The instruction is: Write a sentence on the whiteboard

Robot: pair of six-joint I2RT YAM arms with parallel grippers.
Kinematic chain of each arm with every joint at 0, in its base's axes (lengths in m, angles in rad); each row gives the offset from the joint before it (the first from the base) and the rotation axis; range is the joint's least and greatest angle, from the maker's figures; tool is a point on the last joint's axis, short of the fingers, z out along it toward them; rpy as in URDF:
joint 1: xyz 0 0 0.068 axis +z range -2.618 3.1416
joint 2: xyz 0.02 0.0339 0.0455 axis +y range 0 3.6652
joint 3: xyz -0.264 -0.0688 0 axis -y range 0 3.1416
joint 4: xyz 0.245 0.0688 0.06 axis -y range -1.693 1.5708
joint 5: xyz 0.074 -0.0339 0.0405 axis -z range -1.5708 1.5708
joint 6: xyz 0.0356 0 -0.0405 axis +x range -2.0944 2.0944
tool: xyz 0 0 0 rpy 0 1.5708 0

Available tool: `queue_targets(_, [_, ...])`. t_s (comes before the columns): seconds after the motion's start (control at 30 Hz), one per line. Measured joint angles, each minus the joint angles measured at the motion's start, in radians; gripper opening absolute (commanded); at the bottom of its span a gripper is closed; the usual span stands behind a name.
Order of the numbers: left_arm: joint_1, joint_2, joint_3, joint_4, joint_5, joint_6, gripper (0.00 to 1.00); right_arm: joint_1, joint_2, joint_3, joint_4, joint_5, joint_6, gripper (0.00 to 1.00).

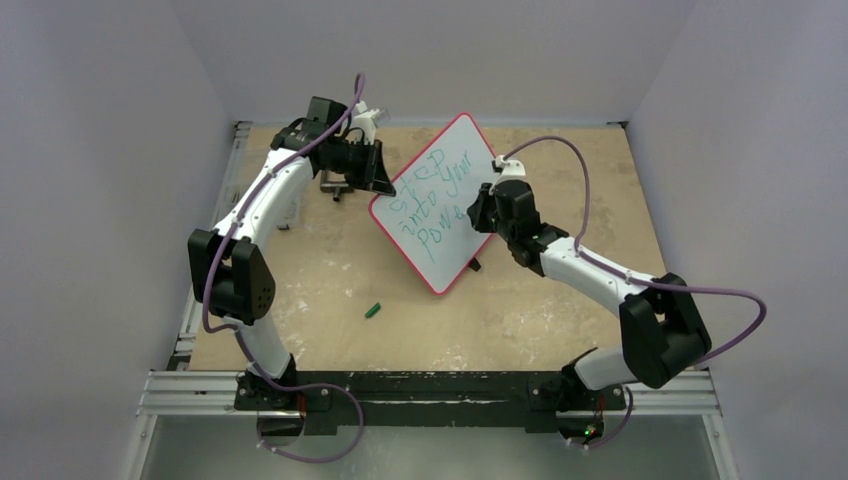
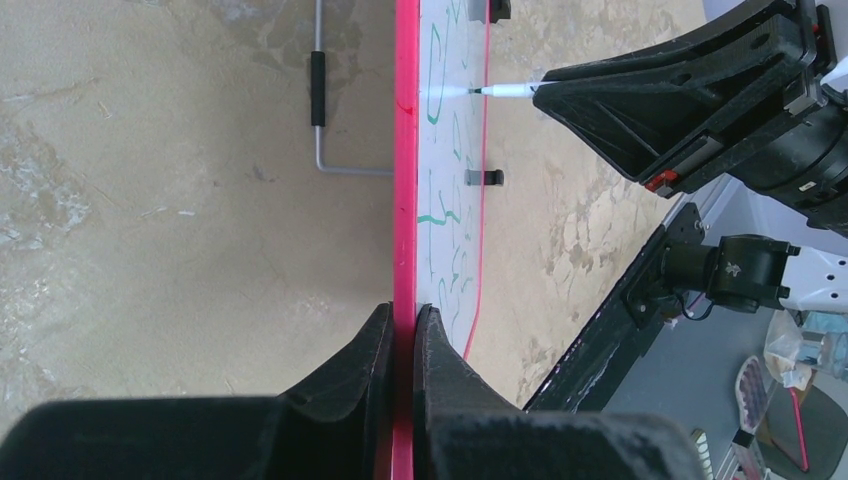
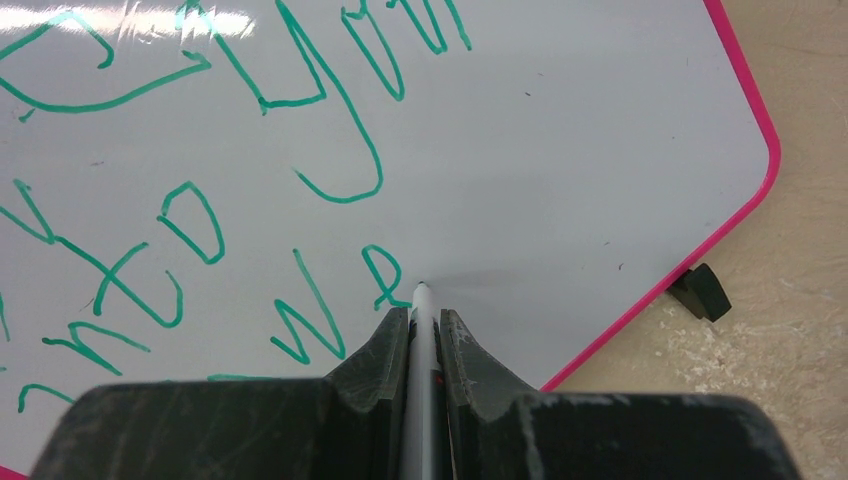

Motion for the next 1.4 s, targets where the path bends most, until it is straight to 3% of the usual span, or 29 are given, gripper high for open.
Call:
queue_targets(0.43, [0.0, 0.0, 0.0, 0.0, 0.001, 0.0, 0.0, 0.0, -0.086, 0.008, 0.011, 0.039, -0.006, 0.0])
queue_targets(1.4, [0.0, 0.0, 0.0, 0.0, 0.004, 0.0, 0.0, -0.008, 0.046, 0.066, 0.034, 0.04, -0.006, 0.0])
